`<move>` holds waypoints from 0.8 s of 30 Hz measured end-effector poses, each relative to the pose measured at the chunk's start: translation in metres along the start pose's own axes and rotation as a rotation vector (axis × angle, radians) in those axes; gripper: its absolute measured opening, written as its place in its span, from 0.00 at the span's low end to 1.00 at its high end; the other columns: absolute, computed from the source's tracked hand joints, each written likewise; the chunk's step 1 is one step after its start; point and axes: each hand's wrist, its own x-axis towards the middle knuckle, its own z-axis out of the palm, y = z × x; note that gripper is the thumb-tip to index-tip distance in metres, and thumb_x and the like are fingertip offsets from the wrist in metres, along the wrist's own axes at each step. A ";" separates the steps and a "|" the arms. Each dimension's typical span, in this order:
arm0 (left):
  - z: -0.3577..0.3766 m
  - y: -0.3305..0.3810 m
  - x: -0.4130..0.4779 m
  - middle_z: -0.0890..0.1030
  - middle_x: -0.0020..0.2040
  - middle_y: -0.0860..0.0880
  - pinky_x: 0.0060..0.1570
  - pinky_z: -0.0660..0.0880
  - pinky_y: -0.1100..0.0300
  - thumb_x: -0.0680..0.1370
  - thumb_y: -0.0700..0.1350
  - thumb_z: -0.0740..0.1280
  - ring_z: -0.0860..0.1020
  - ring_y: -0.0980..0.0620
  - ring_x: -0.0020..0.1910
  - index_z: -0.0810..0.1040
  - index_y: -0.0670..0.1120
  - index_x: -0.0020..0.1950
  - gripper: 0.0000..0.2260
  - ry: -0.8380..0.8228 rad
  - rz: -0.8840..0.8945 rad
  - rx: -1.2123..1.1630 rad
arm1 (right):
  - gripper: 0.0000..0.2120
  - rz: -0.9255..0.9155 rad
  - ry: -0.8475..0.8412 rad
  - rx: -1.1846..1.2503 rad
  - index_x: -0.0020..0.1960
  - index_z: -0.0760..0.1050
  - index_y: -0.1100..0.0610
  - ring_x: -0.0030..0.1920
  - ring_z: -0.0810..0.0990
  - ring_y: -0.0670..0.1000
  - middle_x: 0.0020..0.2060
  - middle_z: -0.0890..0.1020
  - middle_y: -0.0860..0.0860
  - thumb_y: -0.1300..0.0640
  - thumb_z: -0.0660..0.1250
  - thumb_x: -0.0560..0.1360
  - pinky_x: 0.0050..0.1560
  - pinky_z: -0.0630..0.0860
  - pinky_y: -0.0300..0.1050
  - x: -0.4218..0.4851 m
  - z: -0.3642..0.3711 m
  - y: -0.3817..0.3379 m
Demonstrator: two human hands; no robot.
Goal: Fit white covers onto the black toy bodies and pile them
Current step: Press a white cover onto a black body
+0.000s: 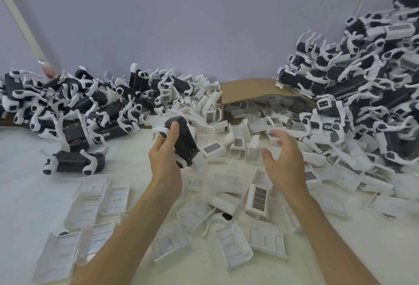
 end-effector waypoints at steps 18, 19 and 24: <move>0.000 -0.005 -0.002 0.82 0.55 0.44 0.27 0.71 0.65 0.71 0.59 0.69 0.76 0.43 0.52 0.77 0.44 0.68 0.30 -0.161 -0.174 0.005 | 0.20 -0.133 -0.340 0.189 0.52 0.81 0.45 0.28 0.81 0.45 0.39 0.83 0.42 0.70 0.65 0.76 0.30 0.72 0.31 -0.012 0.015 -0.004; 0.000 -0.005 -0.002 0.82 0.55 0.44 0.24 0.71 0.66 0.70 0.60 0.69 0.78 0.41 0.52 0.76 0.43 0.69 0.31 -0.174 -0.201 -0.022 | 0.21 -0.146 -0.304 0.218 0.54 0.82 0.46 0.26 0.80 0.44 0.37 0.82 0.40 0.71 0.64 0.76 0.29 0.70 0.28 -0.012 0.015 -0.004; 0.000 -0.006 0.000 0.86 0.48 0.46 0.53 0.72 0.53 0.71 0.60 0.68 0.86 0.42 0.45 0.79 0.46 0.62 0.25 -0.246 -0.272 -0.099 | 0.33 -0.153 -0.275 0.330 0.63 0.80 0.48 0.35 0.77 0.41 0.50 0.80 0.41 0.79 0.58 0.72 0.39 0.71 0.29 -0.012 0.015 -0.008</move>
